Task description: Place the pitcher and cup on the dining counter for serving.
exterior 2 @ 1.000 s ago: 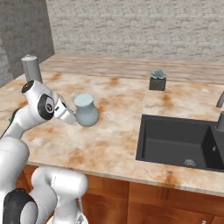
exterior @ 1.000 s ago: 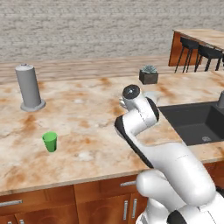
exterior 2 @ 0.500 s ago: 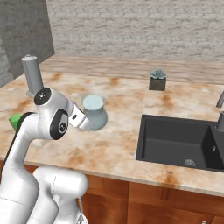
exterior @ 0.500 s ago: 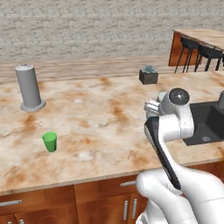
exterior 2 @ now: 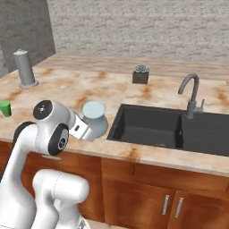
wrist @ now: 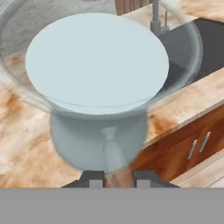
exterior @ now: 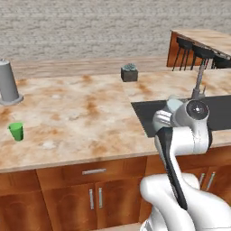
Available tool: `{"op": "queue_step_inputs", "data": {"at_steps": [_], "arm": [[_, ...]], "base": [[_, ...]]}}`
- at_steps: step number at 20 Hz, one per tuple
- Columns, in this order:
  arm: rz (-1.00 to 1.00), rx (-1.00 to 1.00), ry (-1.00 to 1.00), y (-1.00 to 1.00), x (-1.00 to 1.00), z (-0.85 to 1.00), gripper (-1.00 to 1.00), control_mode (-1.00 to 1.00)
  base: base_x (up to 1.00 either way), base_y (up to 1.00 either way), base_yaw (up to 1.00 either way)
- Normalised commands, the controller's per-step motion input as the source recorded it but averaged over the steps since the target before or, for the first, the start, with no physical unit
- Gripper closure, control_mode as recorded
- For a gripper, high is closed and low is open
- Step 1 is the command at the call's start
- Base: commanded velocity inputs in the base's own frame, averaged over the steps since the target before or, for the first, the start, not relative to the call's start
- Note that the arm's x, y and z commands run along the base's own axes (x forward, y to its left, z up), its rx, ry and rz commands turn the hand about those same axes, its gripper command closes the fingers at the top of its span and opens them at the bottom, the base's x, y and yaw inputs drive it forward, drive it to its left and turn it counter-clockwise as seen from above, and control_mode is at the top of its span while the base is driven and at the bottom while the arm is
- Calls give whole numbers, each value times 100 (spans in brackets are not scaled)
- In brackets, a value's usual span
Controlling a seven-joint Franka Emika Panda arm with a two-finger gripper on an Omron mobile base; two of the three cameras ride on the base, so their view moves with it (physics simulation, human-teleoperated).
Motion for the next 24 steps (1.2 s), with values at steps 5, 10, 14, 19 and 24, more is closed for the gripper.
{"op": "queue_step_inputs", "data": {"at_steps": [5, 10, 14, 19, 24], "arm": [[0, 0, 0, 0, 0, 0, 100, 100], [0, 0, 0, 0, 0, 0, 100, 100], [0, 0, 0, 0, 0, 0, 100, 100], [0, 0, 0, 0, 0, 0, 100, 100], [0, 0, 0, 0, 0, 0, 100, 100]], "base": [[-7, -100, -11], [-29, -100, -22], [-37, -100, -28], [-30, -100, -29], [-4, -100, -26]]}}
